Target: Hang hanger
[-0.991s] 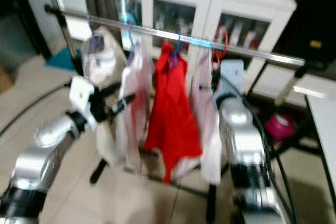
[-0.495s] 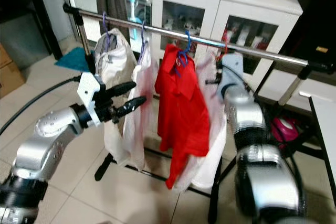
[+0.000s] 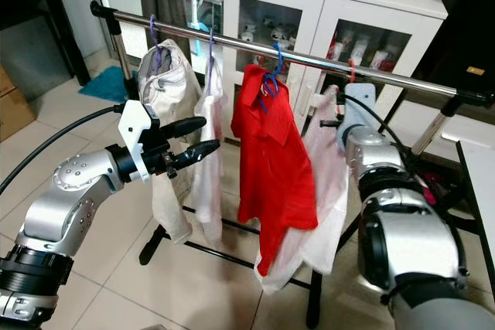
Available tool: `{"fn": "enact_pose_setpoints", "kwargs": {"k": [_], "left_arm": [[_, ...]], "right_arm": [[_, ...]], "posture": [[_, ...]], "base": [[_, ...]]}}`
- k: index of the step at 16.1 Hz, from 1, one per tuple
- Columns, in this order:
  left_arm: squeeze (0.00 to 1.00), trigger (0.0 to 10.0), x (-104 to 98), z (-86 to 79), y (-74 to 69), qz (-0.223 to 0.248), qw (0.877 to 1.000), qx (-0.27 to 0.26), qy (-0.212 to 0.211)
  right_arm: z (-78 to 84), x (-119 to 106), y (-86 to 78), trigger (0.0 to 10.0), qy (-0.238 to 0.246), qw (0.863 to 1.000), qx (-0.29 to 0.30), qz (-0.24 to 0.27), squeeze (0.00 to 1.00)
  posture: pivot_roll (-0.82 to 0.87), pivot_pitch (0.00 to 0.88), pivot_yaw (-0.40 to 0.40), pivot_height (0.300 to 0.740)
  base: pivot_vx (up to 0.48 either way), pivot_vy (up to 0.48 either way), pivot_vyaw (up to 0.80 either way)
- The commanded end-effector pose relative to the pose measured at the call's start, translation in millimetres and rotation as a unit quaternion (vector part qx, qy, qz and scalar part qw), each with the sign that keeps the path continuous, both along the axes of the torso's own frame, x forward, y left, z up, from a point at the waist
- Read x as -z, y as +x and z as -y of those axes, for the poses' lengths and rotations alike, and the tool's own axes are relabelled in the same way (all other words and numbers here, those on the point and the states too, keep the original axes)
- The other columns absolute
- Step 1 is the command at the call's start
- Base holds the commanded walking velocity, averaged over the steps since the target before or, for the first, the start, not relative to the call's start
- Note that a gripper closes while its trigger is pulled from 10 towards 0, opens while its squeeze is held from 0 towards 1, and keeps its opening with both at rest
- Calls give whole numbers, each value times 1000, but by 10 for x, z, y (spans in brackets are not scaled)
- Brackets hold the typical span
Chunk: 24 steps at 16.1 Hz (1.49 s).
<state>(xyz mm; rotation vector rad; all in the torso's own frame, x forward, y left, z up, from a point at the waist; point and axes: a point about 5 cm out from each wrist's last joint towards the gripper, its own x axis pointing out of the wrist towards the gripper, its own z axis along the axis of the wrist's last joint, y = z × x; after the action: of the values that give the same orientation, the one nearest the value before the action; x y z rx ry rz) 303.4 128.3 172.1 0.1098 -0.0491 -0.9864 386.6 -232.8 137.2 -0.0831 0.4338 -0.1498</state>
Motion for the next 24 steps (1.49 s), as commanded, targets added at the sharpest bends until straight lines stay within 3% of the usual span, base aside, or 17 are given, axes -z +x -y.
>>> {"fn": "enact_pose_setpoints", "kwargs": {"k": [1, 4, 5, 6, 10, 13, 16, 18, 19, 21, 24], "left_arm": [[0, 10000, -35, 22, 21, 1, 1000, 10, 5], [0, 10000, -42, 11, 24, 2, 1000, 10, 6], [0, 10000, -42, 8, 27, 2, 1000, 10, 6], [0, 10000, -44, 7, 29, 2, 1000, 11, 5], [0, 10000, -49, 10, 23, -3, 1000, 21, -4], [0, 10000, -39, -26, -41, -26, 998, 43, -21], [0, 10000, 19, -112, -100, -49, 998, 40, -25], [0, 10000, 35, -168, -118, -56, 998, 29, -25], [0, 10000, 43, -198, -139, -56, 998, 22, -24], [0, 10000, 93, -290, -221, -50, 999, -7, -8], [0, 10000, 155, -372, -238, -29, 996, -78, 30]], "right_arm": [[47, 80, -43, 10000, 1, 1000, 4, -23, 0], [36, 142, -68, 10000, 13, 999, -8, -31, 0], [38, 121, -57, 10000, 20, 1000, -9, -17, 408], [46, 87, -44, 10000, 20, 1000, -12, -2, 1000], [61, -50, 0, 10000, 29, 998, -38, 42, 1000], [70, -139, -26, 10000, 37, 992, -94, 80, 1000], [120, -338, -217, 10000, 76, 977, -129, 150, 1000], [156, -435, -361, 10000, 77, 972, -131, 178, 1000], [171, -458, -435, 10000, 79, 971, -129, 185, 47], [164, -499, -642, 10000, 100, 965, -128, 207, 0], [-43, -470, -861, 10000, 135, 955, -145, 223, 0]], "posture": [[-90, 0, -61, 740], [-81, 0, -64, 740], [-81, 0, -64, 740], [-83, 0, -62, 740], [-89, 0, -52, 740], [-112, 0, -35, 740], [-128, 0, -6, 740], [-130, 0, -5, 740], [-130, 0, -7, 740], [-131, 0, -4, 740], [-119, 0, 8, 740]], "base": [[0, 0, 0], [0, 0, 0], [0, 0, 0], [0, 0, 0], [0, 0, 0], [0, 0, 0], [0, 0, 0], [0, 0, 0], [0, 0, 0], [0, 0, 0], [0, 0, 0]]}}
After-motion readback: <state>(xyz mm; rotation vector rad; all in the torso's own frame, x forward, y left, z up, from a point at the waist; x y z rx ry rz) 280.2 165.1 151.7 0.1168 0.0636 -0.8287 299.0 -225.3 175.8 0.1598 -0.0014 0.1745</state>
